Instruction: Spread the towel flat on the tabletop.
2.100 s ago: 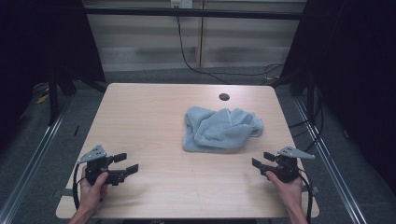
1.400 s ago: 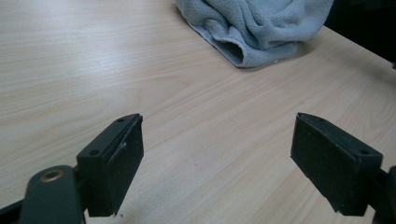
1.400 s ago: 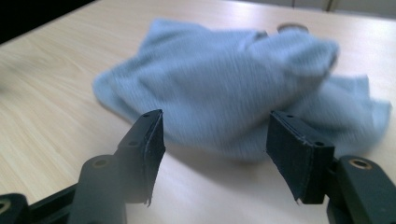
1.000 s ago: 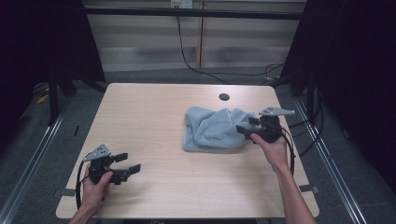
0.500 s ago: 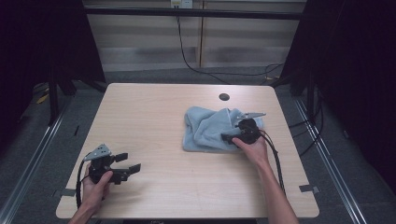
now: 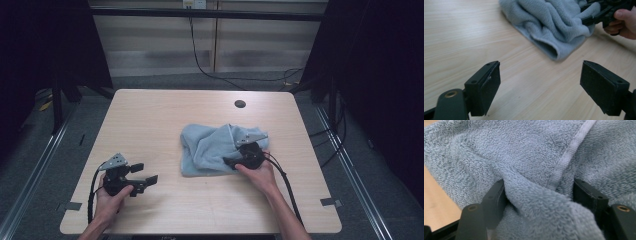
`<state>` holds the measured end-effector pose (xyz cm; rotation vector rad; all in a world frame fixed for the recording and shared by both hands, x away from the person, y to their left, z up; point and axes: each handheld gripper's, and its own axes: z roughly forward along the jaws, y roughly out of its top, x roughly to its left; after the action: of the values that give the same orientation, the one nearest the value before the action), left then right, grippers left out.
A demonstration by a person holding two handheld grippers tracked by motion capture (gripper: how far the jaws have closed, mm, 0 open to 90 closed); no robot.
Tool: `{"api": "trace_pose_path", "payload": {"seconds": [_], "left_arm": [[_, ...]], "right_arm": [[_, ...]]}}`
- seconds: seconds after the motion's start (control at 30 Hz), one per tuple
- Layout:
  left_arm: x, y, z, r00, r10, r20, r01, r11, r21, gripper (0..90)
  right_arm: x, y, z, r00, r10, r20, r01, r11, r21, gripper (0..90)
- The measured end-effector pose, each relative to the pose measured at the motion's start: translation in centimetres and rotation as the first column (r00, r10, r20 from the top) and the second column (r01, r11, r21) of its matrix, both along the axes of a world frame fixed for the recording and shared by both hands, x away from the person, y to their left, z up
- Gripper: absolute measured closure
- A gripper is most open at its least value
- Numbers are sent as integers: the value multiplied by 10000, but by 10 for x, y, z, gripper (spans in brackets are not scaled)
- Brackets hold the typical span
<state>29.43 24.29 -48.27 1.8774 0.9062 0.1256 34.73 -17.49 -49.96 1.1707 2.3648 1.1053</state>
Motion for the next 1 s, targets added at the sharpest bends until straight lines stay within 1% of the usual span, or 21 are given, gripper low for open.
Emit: {"api": "trace_pose_path", "payload": {"seconds": [0.03,0.07,0.13,0.17,0.23,0.27,0.3,0.37,0.4,0.43,0.47,0.53,0.57,0.63,0.7,0.73,0.77,0.83,0.87,0.93,1.0], "left_arm": [[0,0,0,10000,0,0,0,10000,0,165],[1,-5,3,10000,-33,-4,33,10000,-71,165],[2,-11,7,9999,-157,59,158,9997,-175,170],[2,-14,10,9998,-178,84,179,9996,-220,186],[5,-21,16,9991,-396,126,398,9992,-94,233],[5,-26,18,9985,-515,189,518,9985,-154,297],[5,-26,18,9985,-515,189,518,9985,-154,328],[11,-37,21,9971,-718,271,720,9974,-75,330],[13,-41,22,9958,-867,286,869,9962,-68,348],[13,-41,22,9958,-867,286,869,9962,-68,367],[15,-46,23,9952,-930,296,933,9956,-82,367],[20,-54,24,9938,-1107,114,1109,9934,-280,395],[22,-57,25,9933,-1143,138,1148,9928,-353,397],[24,-64,24,9913,-1299,202,1305,9908,-365,421],[28,-67,16,9876,-1550,-238,1530,9856,-714,419],[28,-67,16,9876,-1550,-238,1530,9856,-714,415],[28,-70,9,9871,-1572,-300,1564,9873,-285,415],[29,-71,4,9847,-1670,-500,1658,9858,-278,443],[28,-72,0,9833,-1744,-514,1738,9846,-166,514],[28,-72,-2,9763,-2091,-564,2092,9779,-39,669],[28,-72,-2,9744,-2168,-593,2166,9762,-100,755]], "right_arm": [[-4,4,0,9999,84,-62,-84,10000,45,321],[-7,7,0,9996,275,14,-275,9996,13,321],[-14,15,2,9986,510,-104,-510,9987,-4,321],[-17,18,2,9981,604,-120,-604,9982,49,321],[-20,21,3,9966,814,-158,-813,9967,73,320],[-22,23,2,9969,764,-179,-758,9967,276,320],[-22,23,2,9969,764,-179,-758,9967,276,320],[-28,28,1,9964,838,-97,-832,9955,463,319],[-31,31,1,9958,909,-119,-902,9949,459,319],[-31,31,1,9958,909,-119,-902,9949,459,319],[-34,35,2,9948,1007,-141,-1001,9941,428,319],[-46,45,4,9876,1536,-325,-1515,9868,579,318],[-51,48,5,9859,1628,-388,-1601,9850,646,318],[-60,53,6,9829,1804,-376,-1780,9822,599,314],[-67,57,8,9796,1972,-385,-1947,9790,600,304],[-67,57,8,9796,1972,-385,-1947,9790,600,304],[-69,58,9,9783,2030,-410,-2007,9782,543,295],[-69,56,15,9757,2140,-477,-2109,9755,620,279],[-67,53,19,9740,2218,-464,-2180,9730,753,278],[-64,47,24,9746,2197,-423,-2151,9721,936,267],[-62,44,29,9766,2130,-310,-2087,9721,1068,261]]}}
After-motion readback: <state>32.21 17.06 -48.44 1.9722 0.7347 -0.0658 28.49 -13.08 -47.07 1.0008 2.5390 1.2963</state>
